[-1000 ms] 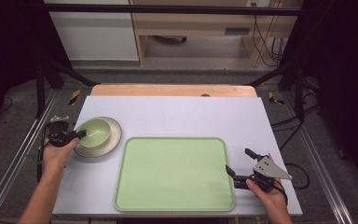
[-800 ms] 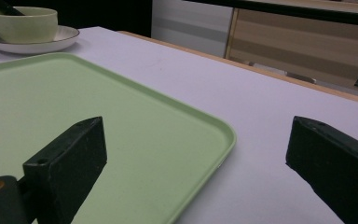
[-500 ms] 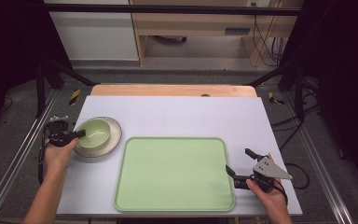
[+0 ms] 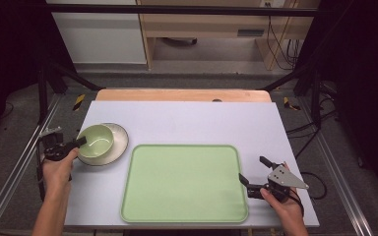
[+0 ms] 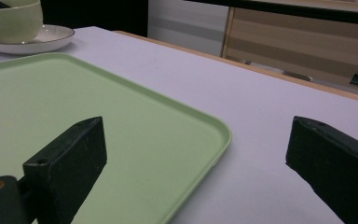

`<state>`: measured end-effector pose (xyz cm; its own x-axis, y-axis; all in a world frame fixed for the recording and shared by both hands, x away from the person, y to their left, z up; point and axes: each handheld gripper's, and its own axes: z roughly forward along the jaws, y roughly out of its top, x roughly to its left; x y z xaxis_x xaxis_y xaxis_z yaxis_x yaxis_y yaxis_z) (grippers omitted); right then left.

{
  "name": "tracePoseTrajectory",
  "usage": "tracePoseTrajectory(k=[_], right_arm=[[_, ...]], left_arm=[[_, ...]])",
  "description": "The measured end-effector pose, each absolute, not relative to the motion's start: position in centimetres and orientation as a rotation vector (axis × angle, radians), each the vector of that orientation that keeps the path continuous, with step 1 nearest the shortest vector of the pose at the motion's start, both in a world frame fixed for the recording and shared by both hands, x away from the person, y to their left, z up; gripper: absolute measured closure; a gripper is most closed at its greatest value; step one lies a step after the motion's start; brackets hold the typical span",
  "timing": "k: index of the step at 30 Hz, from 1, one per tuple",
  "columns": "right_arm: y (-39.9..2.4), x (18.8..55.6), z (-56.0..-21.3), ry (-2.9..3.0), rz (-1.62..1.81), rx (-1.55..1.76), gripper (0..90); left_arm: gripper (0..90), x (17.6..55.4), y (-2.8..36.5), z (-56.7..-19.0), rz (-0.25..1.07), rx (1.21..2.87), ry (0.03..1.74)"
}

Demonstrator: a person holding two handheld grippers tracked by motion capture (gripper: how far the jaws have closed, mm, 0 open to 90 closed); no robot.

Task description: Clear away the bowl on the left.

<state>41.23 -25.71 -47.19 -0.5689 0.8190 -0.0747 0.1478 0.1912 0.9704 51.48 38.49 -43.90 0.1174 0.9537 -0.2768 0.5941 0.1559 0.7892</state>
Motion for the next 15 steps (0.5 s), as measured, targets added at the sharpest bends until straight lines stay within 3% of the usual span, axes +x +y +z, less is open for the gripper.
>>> tracePoseTrajectory(k=[15], right_arm=[[-25.7, 41.2, -47.0, 1.848, 1.419, 0.902, 5.3]], left_arm=[[82.2, 50.4, 37.4, -43.2, 0.495, 1.541, 1.532]])
